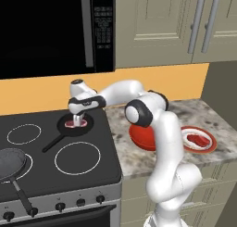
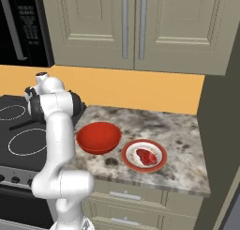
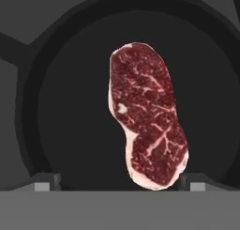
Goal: Place one of the steaks on the plate and the other in the bowl. Then place the bowl in the fridge.
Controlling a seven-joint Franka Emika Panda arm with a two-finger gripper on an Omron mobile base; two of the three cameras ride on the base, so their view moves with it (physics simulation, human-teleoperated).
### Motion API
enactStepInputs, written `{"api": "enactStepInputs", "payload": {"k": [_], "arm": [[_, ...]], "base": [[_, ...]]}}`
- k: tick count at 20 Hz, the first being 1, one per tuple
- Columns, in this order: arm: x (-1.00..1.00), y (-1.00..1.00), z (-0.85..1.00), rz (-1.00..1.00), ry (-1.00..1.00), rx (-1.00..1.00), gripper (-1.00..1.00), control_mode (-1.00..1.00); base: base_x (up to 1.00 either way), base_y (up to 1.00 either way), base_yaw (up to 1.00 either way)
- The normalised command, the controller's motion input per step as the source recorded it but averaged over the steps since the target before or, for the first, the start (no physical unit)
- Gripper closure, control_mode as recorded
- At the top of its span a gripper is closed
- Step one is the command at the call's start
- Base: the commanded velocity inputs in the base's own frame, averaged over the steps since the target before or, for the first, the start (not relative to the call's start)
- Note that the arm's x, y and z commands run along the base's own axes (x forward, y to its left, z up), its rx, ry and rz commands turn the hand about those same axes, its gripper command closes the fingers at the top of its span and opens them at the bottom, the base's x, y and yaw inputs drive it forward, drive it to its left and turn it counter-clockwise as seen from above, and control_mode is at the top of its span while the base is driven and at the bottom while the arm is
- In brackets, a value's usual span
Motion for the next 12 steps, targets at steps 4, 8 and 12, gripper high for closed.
{"api": "enactStepInputs", "payload": {"k": [4, 8, 12], "arm": [[0.22, 0.14, -0.13, -0.02, 0.0, 0.0, -1.0, -1.0], [0.29, 0.0, -0.14, 0.0, 0.0, 0.0, -1.0, -1.0], [0.16, 0.12, -0.08, 0.01, 0.03, 0.0, -1.0, -1.0]], "base": [[0.0, 0.0, 0.0], [0.0, 0.0, 0.0], [0.0, 0.0, 0.0]]}}
